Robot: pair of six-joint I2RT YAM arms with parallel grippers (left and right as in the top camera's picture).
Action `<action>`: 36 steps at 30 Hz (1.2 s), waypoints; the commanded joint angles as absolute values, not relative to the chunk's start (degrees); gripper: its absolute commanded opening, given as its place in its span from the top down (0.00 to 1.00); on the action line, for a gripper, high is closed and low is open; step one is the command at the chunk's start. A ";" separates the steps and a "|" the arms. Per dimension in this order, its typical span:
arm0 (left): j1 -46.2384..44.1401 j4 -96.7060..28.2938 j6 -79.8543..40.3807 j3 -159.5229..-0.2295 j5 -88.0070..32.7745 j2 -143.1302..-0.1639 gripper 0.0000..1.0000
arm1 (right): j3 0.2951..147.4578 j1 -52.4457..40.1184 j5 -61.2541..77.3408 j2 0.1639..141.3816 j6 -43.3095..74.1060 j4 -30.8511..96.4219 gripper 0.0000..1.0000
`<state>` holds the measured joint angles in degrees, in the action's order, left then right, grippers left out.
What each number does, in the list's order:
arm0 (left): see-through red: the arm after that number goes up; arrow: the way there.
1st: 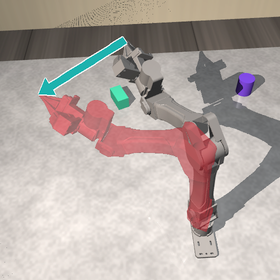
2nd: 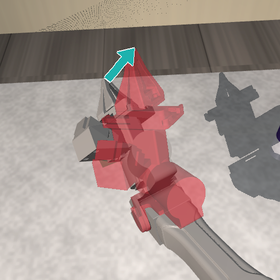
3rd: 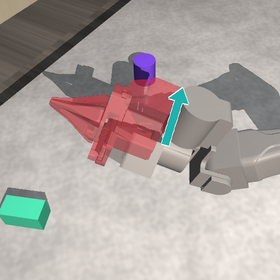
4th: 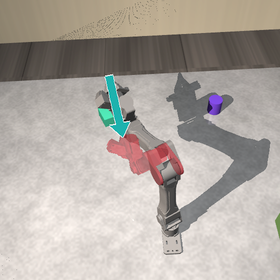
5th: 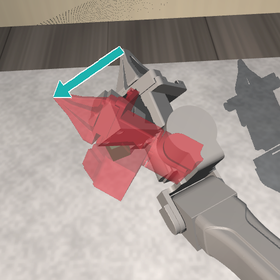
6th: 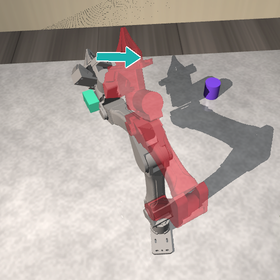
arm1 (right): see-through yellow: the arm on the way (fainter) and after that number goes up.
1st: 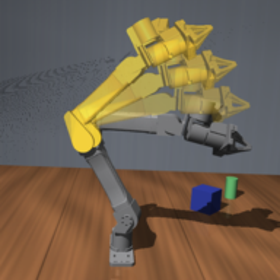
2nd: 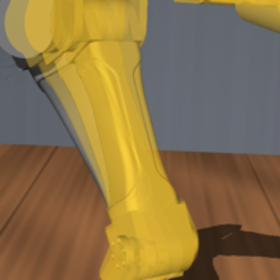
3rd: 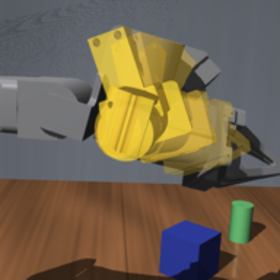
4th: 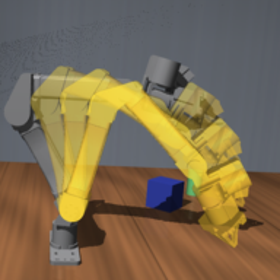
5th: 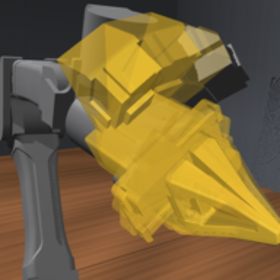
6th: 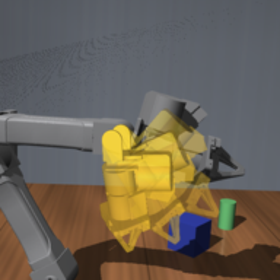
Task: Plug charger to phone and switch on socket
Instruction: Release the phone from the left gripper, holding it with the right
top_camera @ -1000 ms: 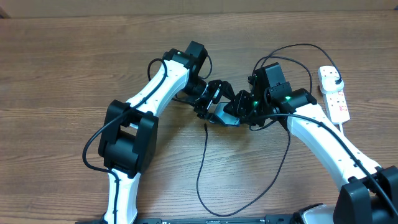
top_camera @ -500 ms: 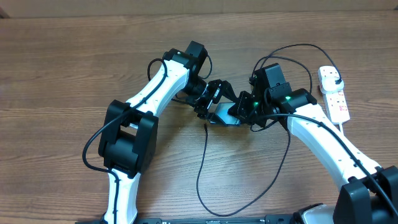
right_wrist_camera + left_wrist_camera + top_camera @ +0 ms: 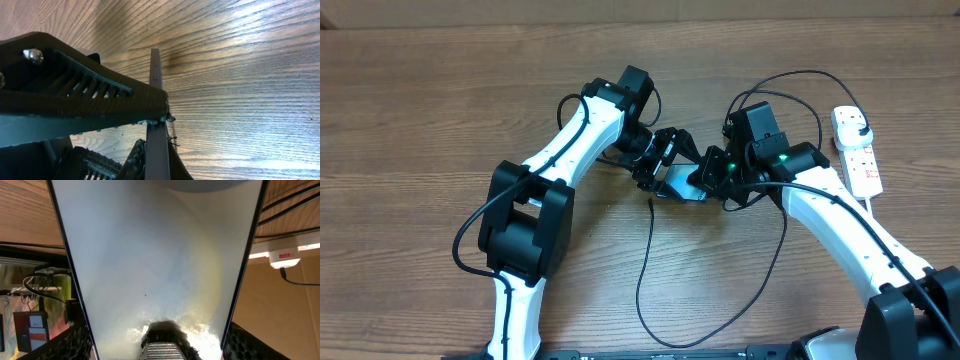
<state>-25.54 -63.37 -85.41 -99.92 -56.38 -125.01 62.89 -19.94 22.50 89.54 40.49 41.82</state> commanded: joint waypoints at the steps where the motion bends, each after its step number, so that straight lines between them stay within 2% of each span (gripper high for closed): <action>1: -26.28 -63.57 -86.32 -101.51 -55.48 -125.45 0.96 | 64.14 -20.25 23.18 89.60 38.79 41.63 0.96; 3: -26.28 -63.59 -85.49 -101.51 -53.43 -125.47 0.81 | 64.14 -20.25 23.18 89.60 38.79 42.22 0.96; 4: -26.28 -63.59 -84.33 -101.51 -53.19 -125.47 0.57 | 64.14 -20.25 23.16 89.60 38.79 42.59 0.96; 5: -26.17 -63.57 -82.87 -101.51 -53.17 -125.45 0.29 | 64.14 -20.16 23.16 89.60 38.79 42.61 0.96; 7: -25.80 -63.57 -81.65 -101.51 -53.23 -125.45 0.09 | 64.14 -19.92 23.16 89.60 38.79 42.50 0.96; 9: -25.19 -63.57 -79.31 -101.51 -53.56 -125.45 0.00 | 64.14 -19.38 23.16 89.60 38.79 42.50 0.96; 17: -19.70 -63.57 -68.42 -101.51 -55.66 -125.45 0.00 | 64.14 -15.62 23.99 89.60 38.79 43.00 0.96; 23: -13.76 -65.23 -54.24 -101.51 -60.90 -125.45 0.01 | 64.14 -12.75 29.04 89.60 38.79 42.70 0.96; 29: -11.73 -67.33 -53.78 -101.51 -56.38 -124.49 0.01 | 64.14 -9.72 35.90 89.60 39.31 40.38 0.96; 36: -11.53 -67.02 -56.64 -101.51 -47.68 -119.46 0.00 | 64.16 -7.68 37.89 89.60 48.34 37.45 0.96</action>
